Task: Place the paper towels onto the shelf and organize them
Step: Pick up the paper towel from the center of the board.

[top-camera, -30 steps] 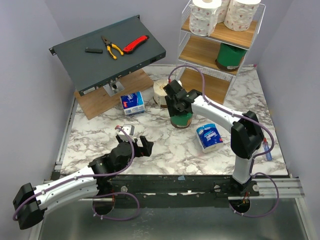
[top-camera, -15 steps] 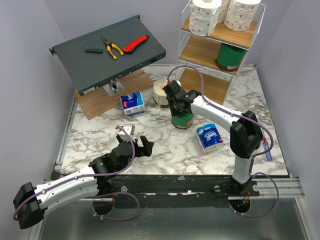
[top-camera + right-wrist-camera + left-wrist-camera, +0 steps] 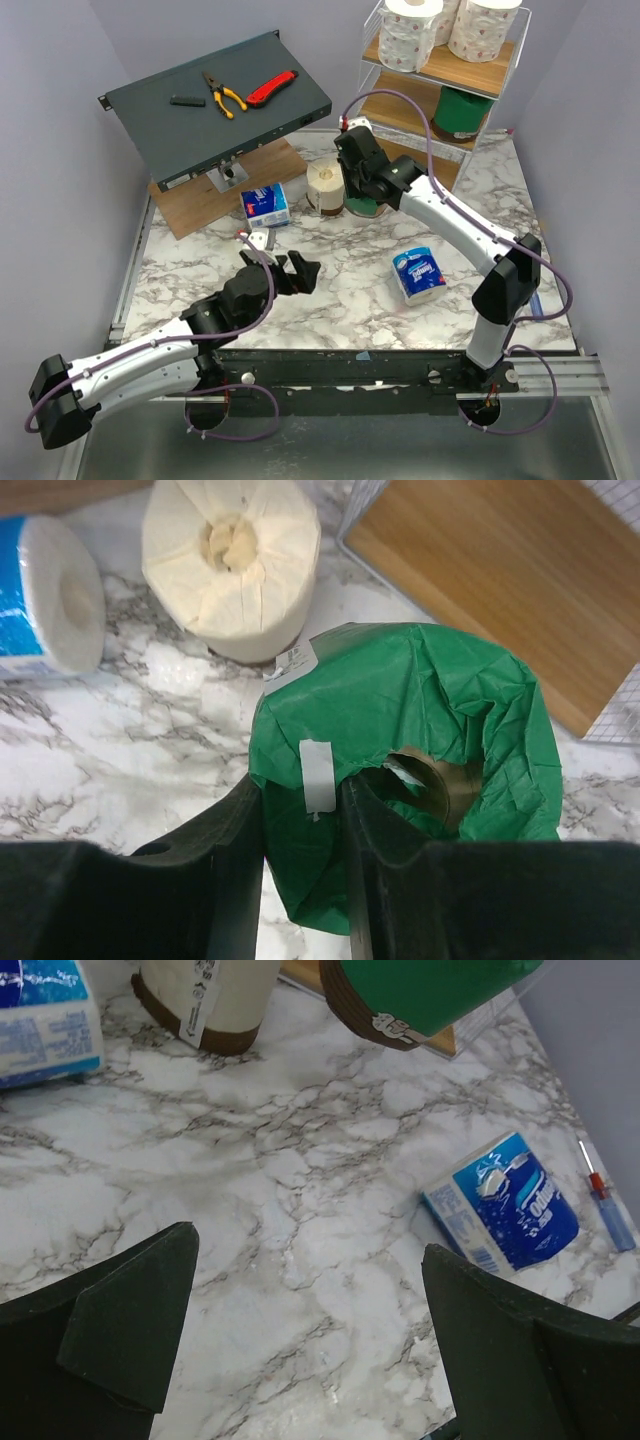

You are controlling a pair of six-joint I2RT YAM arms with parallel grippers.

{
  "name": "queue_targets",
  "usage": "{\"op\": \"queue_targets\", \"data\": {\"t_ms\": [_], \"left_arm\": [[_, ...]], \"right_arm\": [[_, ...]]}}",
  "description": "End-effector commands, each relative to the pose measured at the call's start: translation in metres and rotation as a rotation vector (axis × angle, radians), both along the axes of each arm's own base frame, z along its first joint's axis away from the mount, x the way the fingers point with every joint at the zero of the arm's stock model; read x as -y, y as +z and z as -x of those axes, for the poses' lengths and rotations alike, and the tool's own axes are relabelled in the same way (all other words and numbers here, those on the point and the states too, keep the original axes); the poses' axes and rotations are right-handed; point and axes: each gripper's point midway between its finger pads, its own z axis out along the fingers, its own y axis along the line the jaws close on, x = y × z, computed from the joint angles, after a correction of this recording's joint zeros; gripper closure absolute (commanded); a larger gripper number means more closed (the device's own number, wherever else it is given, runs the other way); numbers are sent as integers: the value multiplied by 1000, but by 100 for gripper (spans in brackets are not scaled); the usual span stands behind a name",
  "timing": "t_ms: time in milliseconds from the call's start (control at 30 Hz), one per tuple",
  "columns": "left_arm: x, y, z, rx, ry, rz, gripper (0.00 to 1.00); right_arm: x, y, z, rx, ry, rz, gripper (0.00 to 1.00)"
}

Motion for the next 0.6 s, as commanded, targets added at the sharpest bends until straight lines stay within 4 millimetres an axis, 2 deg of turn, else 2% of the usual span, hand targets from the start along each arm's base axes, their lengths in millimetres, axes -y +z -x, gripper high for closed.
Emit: {"op": "queue_targets", "data": {"t_ms": [0, 167, 300, 367, 567], "left_arm": [[8, 46, -15, 88, 30, 33, 2], [15, 88, -33, 184, 78, 64, 1], [29, 114, -48, 278, 80, 69, 1], [35, 120, -58, 322, 93, 67, 1], [53, 141, -94, 436, 80, 114, 1]], "right_arm": [[11, 43, -9, 103, -30, 30, 67], [13, 82, -24, 183, -68, 14, 67], [16, 113, -33, 251, -95, -35, 67], [17, 122, -36, 270, -109, -48, 67], [23, 131, -37, 294, -141, -59, 67]]}}
